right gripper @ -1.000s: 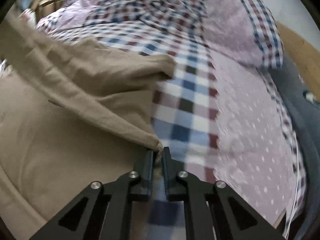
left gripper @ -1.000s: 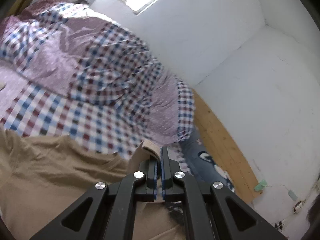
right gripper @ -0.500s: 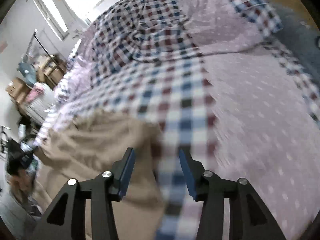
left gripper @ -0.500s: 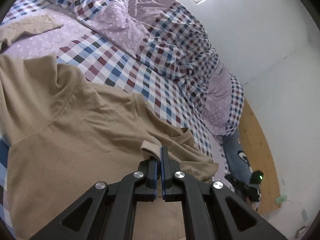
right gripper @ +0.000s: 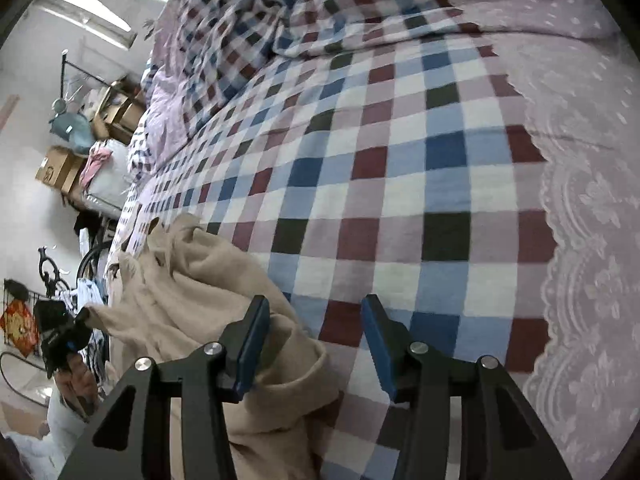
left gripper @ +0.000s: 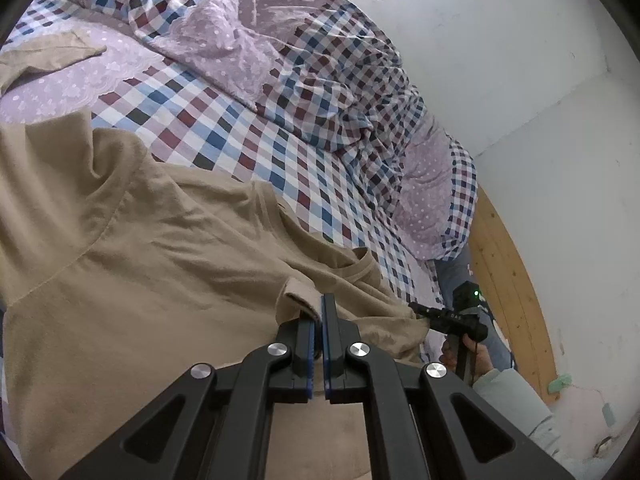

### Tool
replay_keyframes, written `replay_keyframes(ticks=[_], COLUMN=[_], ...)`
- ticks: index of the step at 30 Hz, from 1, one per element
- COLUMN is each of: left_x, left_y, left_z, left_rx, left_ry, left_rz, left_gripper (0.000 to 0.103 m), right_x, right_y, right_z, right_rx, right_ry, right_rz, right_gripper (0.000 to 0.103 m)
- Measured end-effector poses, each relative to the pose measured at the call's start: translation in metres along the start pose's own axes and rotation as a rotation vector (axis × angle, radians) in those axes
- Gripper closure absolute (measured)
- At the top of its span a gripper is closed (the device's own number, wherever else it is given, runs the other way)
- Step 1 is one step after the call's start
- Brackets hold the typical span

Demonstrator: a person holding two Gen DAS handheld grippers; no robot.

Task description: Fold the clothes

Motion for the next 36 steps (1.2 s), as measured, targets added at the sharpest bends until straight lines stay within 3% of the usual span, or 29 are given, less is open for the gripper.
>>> replay_keyframes(ticks=[4,7,8,9,15,22,23,26,29,31,32,36], left_x=[0.002,0.002,0.002,0.002,0.004,0.006,0.006,0.004,0.004,0.003,0.003,0.001], left_y=[0.001,0.002,0.003,0.003,0.001,-0.001,-0.001,0.0,0.001,0.001,0.001,0.003], left_z=[0.004,0.004,0.004,0.003,0.006,0.006,0.007,0.006,0.004,0.003,0.003,0.004], left_rx=[0.001,0.002,0.002,0.003,0.007,0.004,0.004,0.001,-0.004,-0.006,-0.007,-0.006], left_ry=[-0.009,-0.006,-0.004,-0.002,-0.003,-0.003,-0.003,-0.002,0.001,0.003,0.003,0.004], left_rz=[-0.004,-0.003,-0.002,-0.001,-0.003,-0.008,-0.008,-0.003,0.001,0.003,0.004,0.01], left_gripper=[0.102,0.102,0.102,0.102,0.102,0.102,0.102,0.102,0.102,0.102,0.102,0.102], right_x=[-0.006,-0.011,-0.01,-0.008,0.009,0.031,0.032,0.034,0.039,0.042,0.042,0.04], right_y=[0.009,0.018,0.02,0.022,0.009,-0.012,-0.01,-0.007,-0.017,-0.017,-0.013,0.013], right_z=[0.024,0.046,0.047,0.049,0.053,0.047,0.042,0.017,0.013,0.02,0.026,0.048], right_rx=[-0.017,-0.075,-0.112,-0.148,-0.236,-0.32,-0.314,-0.408,-0.316,-0.291,-0.283,-0.292], right_ry=[-0.133,-0.254,-0.272,-0.289,-0.302,-0.259,-0.223,-0.174,-0.13,-0.157,-0.183,-0.279], right_rz=[0.046,0.072,0.069,0.064,-0.032,-0.138,-0.129,-0.097,-0.099,-0.094,-0.077,-0.01], right_gripper=[0.051,0.056,0.067,0.088,0.095,0.096,0.096,0.093,0.091,0.077,0.062,0.059])
Point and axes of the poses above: each gripper's, at about its wrist camera, not at the fingertips, and y roughly the way its jaws point, z to its left, x to its top, the point moved 8 cm from there along y, roughly the way its jaws point, and after that the axes turned 8 degrees about -x, right-handed, at the moved point
